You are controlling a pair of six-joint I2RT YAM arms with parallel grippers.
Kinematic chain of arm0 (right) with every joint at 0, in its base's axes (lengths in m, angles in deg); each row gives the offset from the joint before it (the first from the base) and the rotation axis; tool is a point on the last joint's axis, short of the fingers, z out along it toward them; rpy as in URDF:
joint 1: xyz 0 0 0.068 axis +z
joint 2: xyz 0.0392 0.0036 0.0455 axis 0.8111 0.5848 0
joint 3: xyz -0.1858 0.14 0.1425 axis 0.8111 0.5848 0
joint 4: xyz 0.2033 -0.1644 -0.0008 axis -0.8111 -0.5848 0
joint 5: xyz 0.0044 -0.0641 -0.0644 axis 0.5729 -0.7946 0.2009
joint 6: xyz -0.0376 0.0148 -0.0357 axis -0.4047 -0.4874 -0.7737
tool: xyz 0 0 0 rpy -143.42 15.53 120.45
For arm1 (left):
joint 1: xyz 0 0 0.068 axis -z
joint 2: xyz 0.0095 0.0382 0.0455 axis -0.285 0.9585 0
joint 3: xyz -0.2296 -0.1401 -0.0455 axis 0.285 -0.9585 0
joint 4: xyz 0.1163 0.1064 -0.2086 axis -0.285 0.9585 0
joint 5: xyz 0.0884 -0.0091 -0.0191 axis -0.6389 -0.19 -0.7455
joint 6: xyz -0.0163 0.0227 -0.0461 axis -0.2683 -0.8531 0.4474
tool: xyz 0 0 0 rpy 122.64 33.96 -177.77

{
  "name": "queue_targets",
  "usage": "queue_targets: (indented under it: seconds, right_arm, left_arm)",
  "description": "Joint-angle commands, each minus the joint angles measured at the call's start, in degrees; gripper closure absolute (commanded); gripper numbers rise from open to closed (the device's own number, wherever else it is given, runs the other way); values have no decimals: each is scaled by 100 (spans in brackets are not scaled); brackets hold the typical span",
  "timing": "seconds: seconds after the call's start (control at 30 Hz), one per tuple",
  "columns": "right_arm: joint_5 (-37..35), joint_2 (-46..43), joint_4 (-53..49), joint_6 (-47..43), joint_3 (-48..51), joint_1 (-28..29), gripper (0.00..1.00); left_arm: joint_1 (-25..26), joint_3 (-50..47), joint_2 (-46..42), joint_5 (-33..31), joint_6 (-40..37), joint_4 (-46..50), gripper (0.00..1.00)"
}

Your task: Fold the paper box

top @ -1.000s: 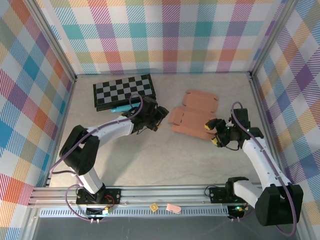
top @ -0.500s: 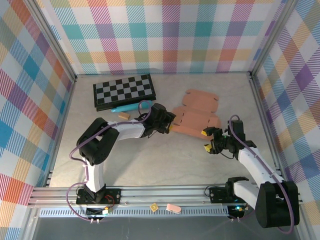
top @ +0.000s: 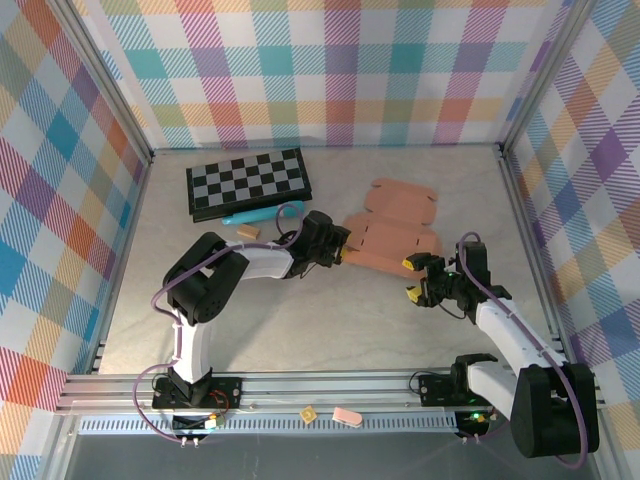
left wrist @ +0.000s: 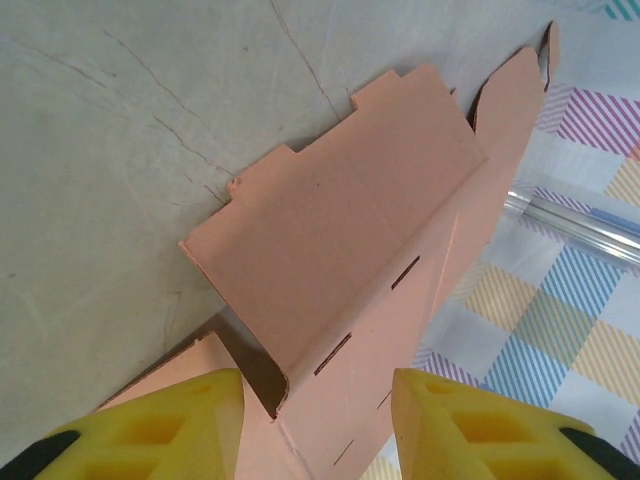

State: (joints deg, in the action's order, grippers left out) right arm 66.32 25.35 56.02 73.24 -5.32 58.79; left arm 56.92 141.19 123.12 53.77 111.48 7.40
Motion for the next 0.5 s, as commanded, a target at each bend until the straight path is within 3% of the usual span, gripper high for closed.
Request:
queue_targets:
  seconds: [0.0,0.47]
  right_arm:
    - [119,-54,166,109,67,23,33]
    - [112,-124,190,171,160,26,31]
  left_arm:
    - [-28,-38,133,-125,98,-356,60]
    - [-52,-105,431,-286,246,-992,69]
